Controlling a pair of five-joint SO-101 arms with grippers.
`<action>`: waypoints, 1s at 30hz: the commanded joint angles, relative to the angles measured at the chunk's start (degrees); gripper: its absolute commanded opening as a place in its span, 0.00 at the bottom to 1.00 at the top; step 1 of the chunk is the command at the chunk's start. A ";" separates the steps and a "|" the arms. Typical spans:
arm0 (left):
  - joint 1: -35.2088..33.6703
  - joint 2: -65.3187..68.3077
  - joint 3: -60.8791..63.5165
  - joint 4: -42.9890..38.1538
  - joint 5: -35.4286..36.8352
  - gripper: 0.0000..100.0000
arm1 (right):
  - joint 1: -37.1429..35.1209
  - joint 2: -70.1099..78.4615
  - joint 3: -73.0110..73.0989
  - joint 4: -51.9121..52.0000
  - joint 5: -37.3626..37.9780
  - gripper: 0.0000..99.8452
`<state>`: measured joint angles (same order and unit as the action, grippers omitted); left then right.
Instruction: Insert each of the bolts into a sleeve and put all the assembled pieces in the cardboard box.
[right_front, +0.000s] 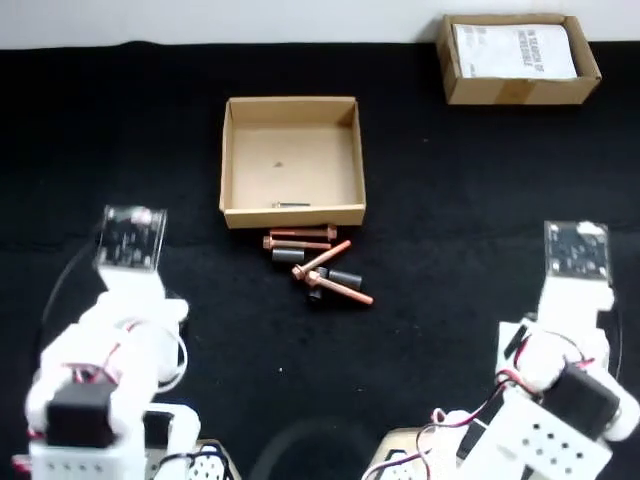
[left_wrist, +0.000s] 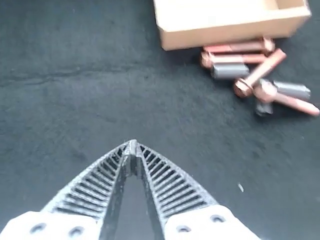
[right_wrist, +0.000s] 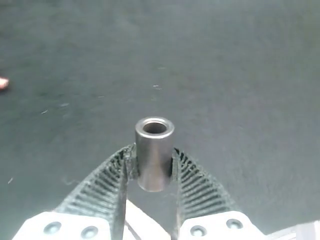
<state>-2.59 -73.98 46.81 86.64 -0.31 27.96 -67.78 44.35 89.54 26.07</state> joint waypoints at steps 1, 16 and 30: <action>6.46 18.42 -20.26 11.08 3.60 0.01 | 3.91 -4.62 6.20 -3.91 -0.26 0.01; 38.55 60.35 -38.11 14.15 31.82 0.01 | 15.60 -17.71 28.62 -18.68 3.78 0.01; 39.78 83.82 -38.29 -6.42 21.71 0.01 | 21.67 -25.01 38.55 -21.23 3.87 0.01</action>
<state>37.85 9.19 10.77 86.37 21.76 49.32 -91.08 82.51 69.32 29.23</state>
